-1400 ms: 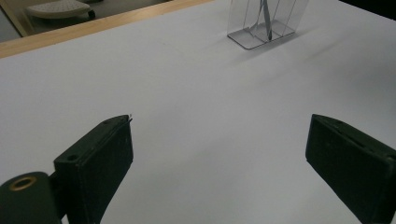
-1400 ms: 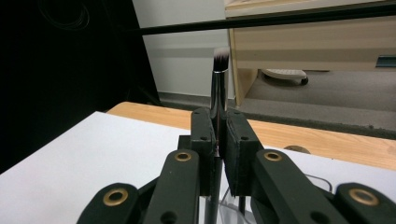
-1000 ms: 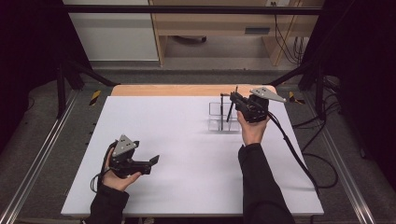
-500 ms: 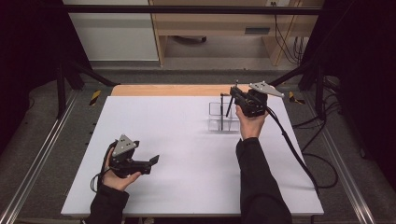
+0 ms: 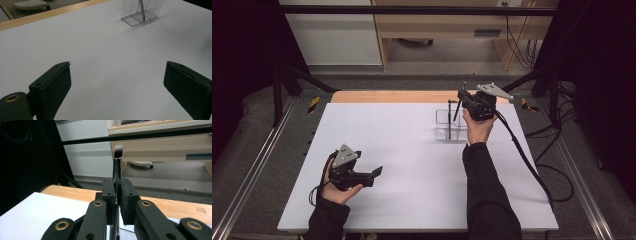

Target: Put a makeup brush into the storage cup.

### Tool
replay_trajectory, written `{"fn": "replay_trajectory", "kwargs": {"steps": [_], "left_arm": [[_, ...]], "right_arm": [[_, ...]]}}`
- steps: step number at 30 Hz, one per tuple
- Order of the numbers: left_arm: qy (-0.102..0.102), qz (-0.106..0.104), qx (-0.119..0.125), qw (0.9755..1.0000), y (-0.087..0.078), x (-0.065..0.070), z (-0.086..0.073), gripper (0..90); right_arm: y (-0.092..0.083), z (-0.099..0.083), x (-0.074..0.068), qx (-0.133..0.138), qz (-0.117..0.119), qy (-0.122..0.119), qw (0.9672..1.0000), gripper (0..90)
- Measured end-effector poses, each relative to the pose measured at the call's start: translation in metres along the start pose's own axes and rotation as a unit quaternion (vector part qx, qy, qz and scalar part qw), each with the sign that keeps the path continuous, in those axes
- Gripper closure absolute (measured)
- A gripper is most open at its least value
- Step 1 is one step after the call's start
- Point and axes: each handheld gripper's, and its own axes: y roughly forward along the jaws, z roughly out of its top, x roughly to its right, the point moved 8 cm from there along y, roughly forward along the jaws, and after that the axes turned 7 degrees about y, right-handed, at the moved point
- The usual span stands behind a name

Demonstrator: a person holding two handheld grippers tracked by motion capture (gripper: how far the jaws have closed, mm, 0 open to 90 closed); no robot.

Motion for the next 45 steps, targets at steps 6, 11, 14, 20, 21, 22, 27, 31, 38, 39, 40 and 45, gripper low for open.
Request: {"fn": "replay_trajectory", "kwargs": {"steps": [6,11,14,20,21,22,27,31,38,39,40,45], "left_arm": [[0.001,0.000,0.000,1.0000,0.000,0.000,0.000,6.7],[0.001,0.000,-0.001,1.0000,0.000,0.000,0.000,6.7],[0.001,0.000,-0.001,1.0000,0.000,0.000,0.000,6.7],[0.001,0.001,0.000,1.0000,0.000,0.000,0.000,6.7],[0.000,0.001,0.000,1.0000,0.000,0.000,0.000,6.7],[0.000,0.002,0.000,1.0000,0.000,0.000,0.000,6.7],[0.002,0.001,-0.003,1.0000,0.001,0.000,-0.001,6.7],[0.002,0.002,-0.003,1.0000,0.001,0.000,-0.001,6.7],[0.002,0.002,-0.003,1.0000,0.001,0.000,-0.001,6.7],[0.002,0.002,-0.003,1.0000,0.001,0.000,-0.001,6.7],[0.002,0.002,-0.003,1.0000,0.001,0.000,-0.001,6.7],[0.003,0.003,-0.004,1.0000,0.001,0.000,-0.001,6.7]], "right_arm": [[0.007,-0.004,0.002,0.000,-0.008,0.002,1.0000,84.0],[0.011,-0.006,0.003,-0.001,-0.011,0.003,0.9999,84.0],[0.013,-0.009,0.004,-0.003,-0.014,0.001,0.9999,84.0],[0.017,-0.015,0.006,-0.008,-0.017,0.002,0.9998,84.0],[0.017,-0.016,0.007,-0.009,-0.019,0.003,0.9998,84.0],[0.017,-0.016,0.008,-0.009,-0.019,0.005,0.9998,84.0],[0.018,-0.022,0.012,-0.014,-0.023,0.008,0.9996,84.0],[0.018,-0.026,0.014,-0.017,-0.023,0.010,0.9995,84.0],[0.022,-0.037,0.016,-0.027,-0.025,0.011,0.9993,84.0],[0.023,-0.039,0.016,-0.028,-0.026,0.011,0.9992,84.0],[0.023,-0.039,0.017,-0.027,-0.026,0.012,0.9992,84.0],[0.025,-0.044,0.017,-0.034,-0.028,0.010,0.9990,84.0]]}}
